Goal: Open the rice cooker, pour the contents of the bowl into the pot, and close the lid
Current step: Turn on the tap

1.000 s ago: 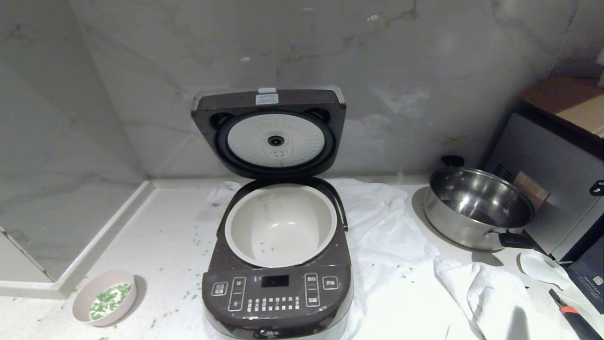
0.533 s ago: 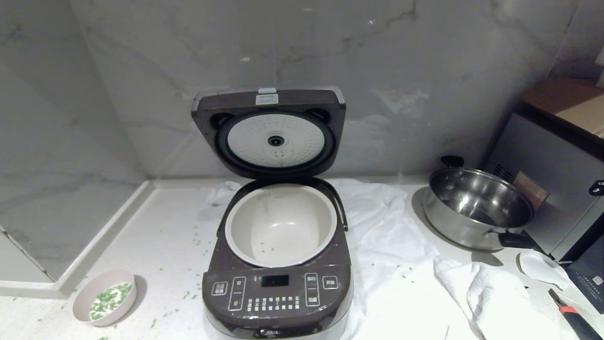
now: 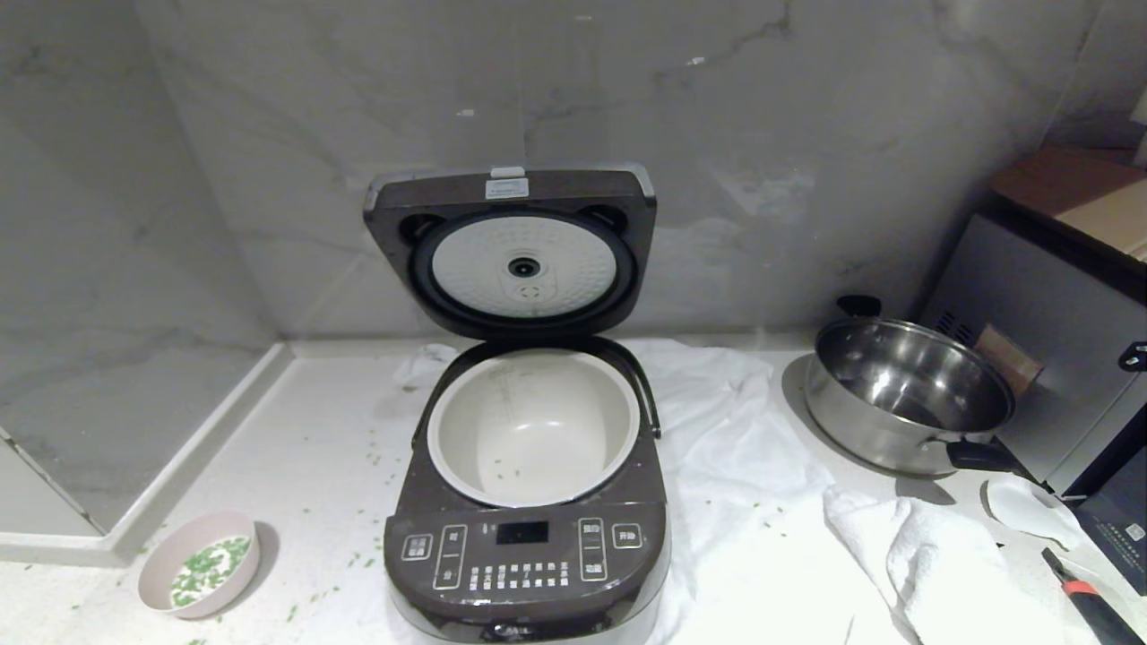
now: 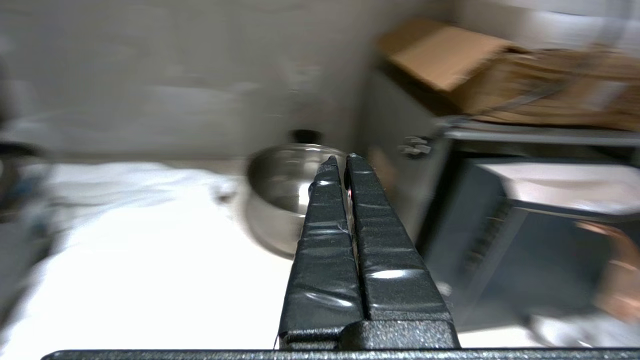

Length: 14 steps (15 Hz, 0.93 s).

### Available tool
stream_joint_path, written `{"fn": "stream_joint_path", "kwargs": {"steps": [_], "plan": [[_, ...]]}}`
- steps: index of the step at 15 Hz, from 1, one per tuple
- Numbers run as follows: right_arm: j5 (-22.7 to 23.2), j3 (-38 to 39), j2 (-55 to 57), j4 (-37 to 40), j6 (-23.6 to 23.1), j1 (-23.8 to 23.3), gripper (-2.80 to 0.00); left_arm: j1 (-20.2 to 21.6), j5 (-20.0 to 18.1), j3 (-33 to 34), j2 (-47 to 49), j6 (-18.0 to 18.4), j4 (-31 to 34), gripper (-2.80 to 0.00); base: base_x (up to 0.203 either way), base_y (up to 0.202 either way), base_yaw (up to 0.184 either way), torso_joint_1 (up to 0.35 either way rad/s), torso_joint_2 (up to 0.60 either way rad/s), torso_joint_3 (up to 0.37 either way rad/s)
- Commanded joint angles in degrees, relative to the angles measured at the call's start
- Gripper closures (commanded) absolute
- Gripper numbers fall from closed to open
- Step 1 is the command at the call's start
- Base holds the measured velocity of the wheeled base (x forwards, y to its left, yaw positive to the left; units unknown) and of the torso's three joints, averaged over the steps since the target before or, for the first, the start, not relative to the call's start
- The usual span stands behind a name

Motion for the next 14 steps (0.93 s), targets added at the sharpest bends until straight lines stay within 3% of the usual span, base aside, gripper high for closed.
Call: {"fn": "stream_joint_path", "kwargs": {"steps": [1, 5, 10, 14], "plan": [[1.08, -1.1, 0.34, 1.47, 0.81, 2.99, 0.0, 0.01, 0.01, 0.18, 0.03, -0.02, -0.04, 0.0, 0.0, 0.0, 0.0, 0.0, 0.0, 0.0], [0.78, -0.46, -4.5, 4.16, -0.66, 3.9, 0.0, 0.01, 0.01, 0.18, 0.05, -0.02, -0.04, 0.0, 0.0, 0.0, 0.0, 0.0, 0.0, 0.0], [2.56, 6.96, -16.01, 12.05, -1.9, 5.01, 0.0, 0.01, 0.01, 0.18, -0.01, -0.02, -0.04, 0.0, 0.0, 0.0, 0.0, 0.0, 0.0, 0.0], [3.75, 17.53, -15.95, 7.64, -1.98, 5.06, 0.0, 0.01, 0.01, 0.18, -0.01, -0.02, -0.04, 0.0, 0.0, 0.0, 0.0, 0.0, 0.0, 0.0]]}}
